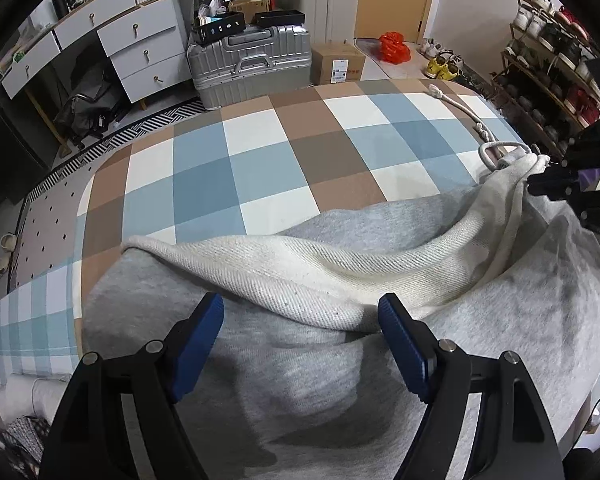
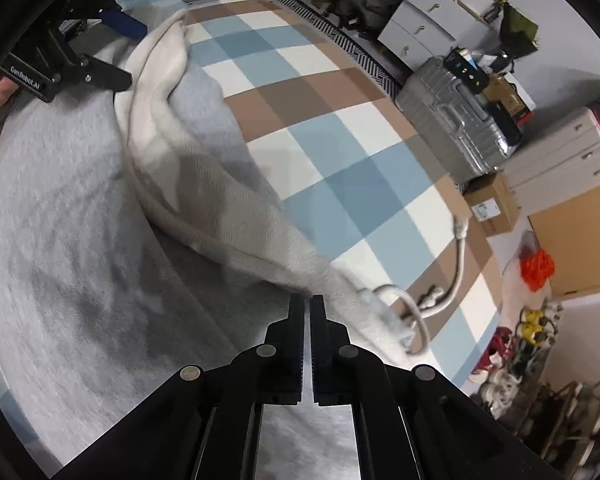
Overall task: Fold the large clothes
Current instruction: 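Pull the hood edge along the hoodie with the right gripper and release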
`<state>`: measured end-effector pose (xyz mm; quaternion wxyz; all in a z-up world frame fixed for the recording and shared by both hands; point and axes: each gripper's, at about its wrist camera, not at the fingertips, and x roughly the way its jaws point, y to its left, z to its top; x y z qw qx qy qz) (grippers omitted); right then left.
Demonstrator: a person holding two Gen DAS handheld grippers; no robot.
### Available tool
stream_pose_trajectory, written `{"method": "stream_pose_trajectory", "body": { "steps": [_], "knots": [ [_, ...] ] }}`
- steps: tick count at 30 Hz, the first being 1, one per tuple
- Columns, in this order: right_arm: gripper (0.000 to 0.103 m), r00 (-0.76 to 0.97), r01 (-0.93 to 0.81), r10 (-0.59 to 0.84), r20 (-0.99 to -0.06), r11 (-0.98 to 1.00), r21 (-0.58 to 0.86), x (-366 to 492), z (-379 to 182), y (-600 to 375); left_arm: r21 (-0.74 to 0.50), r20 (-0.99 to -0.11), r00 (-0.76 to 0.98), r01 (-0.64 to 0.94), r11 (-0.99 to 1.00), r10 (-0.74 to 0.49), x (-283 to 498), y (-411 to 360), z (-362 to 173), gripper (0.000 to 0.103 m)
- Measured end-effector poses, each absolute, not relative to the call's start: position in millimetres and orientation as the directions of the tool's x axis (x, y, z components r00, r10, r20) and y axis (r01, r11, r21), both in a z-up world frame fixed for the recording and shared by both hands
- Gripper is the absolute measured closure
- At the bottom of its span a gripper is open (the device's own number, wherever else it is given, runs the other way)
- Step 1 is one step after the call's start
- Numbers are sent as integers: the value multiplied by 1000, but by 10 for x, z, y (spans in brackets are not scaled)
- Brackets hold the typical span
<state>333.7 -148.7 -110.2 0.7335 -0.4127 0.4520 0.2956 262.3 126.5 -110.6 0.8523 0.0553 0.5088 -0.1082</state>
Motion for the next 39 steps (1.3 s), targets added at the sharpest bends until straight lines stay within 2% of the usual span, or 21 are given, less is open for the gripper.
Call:
{"method": "stream_pose_trajectory", "body": {
  "steps": [2,3,5,6,8,10,15,19,23,25,26,28,31,39],
  "knots": [
    [100,429,-804,76,-900,486,-342,3322,-1095,-1471,-20,-879,458,238,971,-130,2622,1278,-1106,27],
    [94,428,-807,91,-899,487,-335,3313,-1066,-1475,-24,-880,457,237,971,-133,2621,1283,-1105,27],
    [39,446,-798,135,-885,506,-325,3285,-978,-1474,-30,-878,458,235,971,-138,2618,1291,-1101,27],
    [0,482,-789,179,-858,515,-335,3249,-903,-1480,-30,-877,461,234,972,-138,2617,1294,-1098,27],
    [1,488,-790,186,-853,509,-341,3232,-898,-1470,-34,-876,461,233,972,-141,2616,1300,-1102,27],
    [1,523,-781,139,-841,473,-408,3227,-979,-1440,-36,-878,457,230,973,-141,2618,1302,-1113,27],
    [3,567,-787,26,-824,313,-532,3220,-1215,-1296,-28,-875,463,239,971,-140,2606,1285,-1106,27],
    [5,581,-805,-51,-812,112,-583,3169,-1416,-1117,-37,-875,461,242,969,-148,2610,1282,-1110,27],
    [26,543,-837,-85,-836,22,-546,3172,-1513,-995,-38,-873,463,250,967,-154,2611,1273,-1121,27],
    [43,516,-854,-113,-849,14,-521,3209,-1557,-962,-47,-871,463,250,967,-162,2609,1283,-1131,27],
    [48,503,-861,-122,-855,17,-509,3222,-1570,-945,-49,-871,462,251,967,-164,2609,1286,-1134,27],
    [85,515,-854,-135,-847,9,-520,3232,-1615,-917,-60,-870,462,247,967,-173,2600,1307,-1135,27],
    [96,508,-851,-138,-850,69,-520,3291,-1616,-901,-71,-870,459,246,967,-181,2587,1325,-1133,27],
    [98,504,-827,-40,-863,265,-495,3369,-1406,-1032,-53,-868,468,245,968,-166,2574,1331,-1120,27]
  ]
}}
